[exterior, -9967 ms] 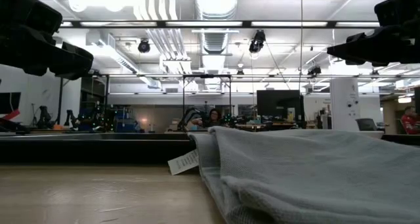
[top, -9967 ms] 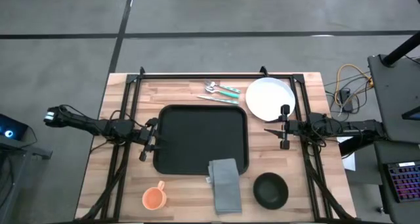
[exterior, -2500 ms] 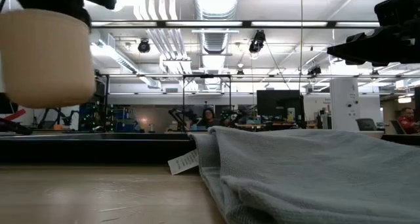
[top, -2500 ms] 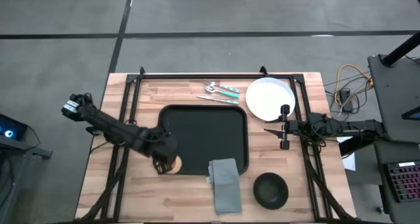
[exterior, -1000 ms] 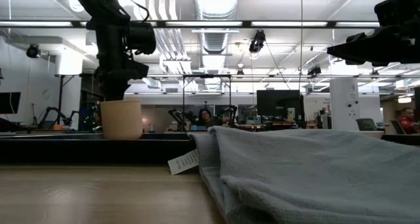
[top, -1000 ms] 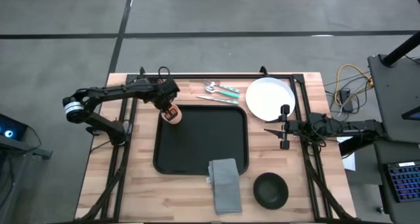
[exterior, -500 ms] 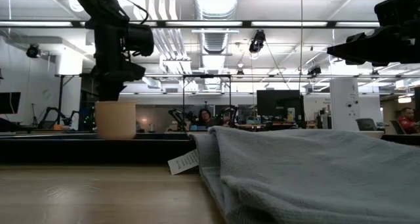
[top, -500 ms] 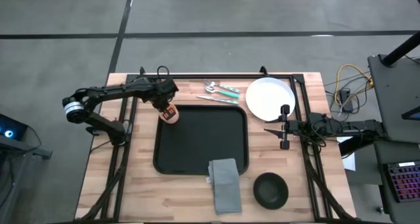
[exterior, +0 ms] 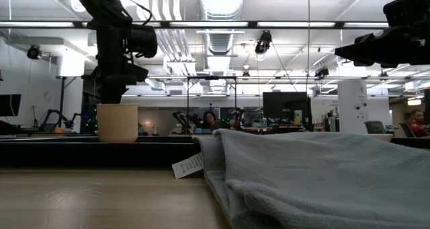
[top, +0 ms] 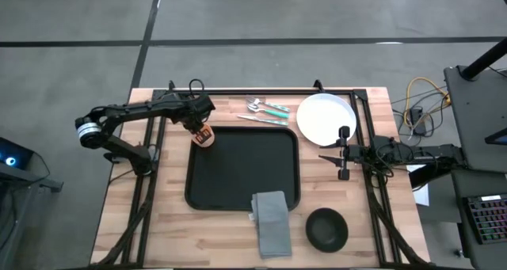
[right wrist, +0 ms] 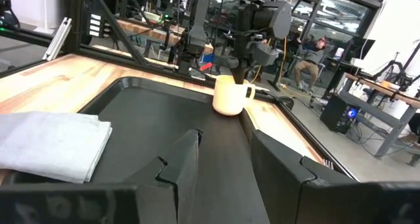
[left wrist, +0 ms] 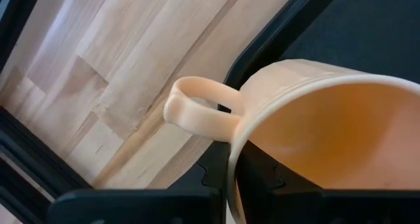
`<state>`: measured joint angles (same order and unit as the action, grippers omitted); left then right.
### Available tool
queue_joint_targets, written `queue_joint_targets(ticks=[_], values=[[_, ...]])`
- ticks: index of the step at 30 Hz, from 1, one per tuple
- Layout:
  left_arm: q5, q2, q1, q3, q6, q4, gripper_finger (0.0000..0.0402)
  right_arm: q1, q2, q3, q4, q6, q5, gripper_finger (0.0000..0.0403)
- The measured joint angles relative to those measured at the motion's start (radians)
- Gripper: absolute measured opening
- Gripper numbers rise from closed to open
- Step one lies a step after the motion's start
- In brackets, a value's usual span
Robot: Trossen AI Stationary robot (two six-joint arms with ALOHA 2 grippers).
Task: Set up tray
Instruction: Put the orange cup on the black table tray, then put the white plate on the black table tray below the orange cup
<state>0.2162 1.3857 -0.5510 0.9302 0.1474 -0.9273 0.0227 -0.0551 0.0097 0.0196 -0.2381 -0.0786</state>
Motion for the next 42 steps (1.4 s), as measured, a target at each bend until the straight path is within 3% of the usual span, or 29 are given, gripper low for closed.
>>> queue_joint_targets(ticks=[14,28,42], values=[[0.001,0.000,0.000,-0.001,0.000,-0.010,0.0017,0.000,0.000,0.000,0.000,0.000,0.000,0.0128],[0.003,0.001,0.000,0.003,0.000,-0.007,0.0103,0.000,0.000,0.000,0.000,0.001,0.000,0.0128],[0.002,-0.021,0.012,0.200,0.003,-0.033,0.0105,0.000,0.000,0.000,0.000,0.001,0.000,0.0128]])
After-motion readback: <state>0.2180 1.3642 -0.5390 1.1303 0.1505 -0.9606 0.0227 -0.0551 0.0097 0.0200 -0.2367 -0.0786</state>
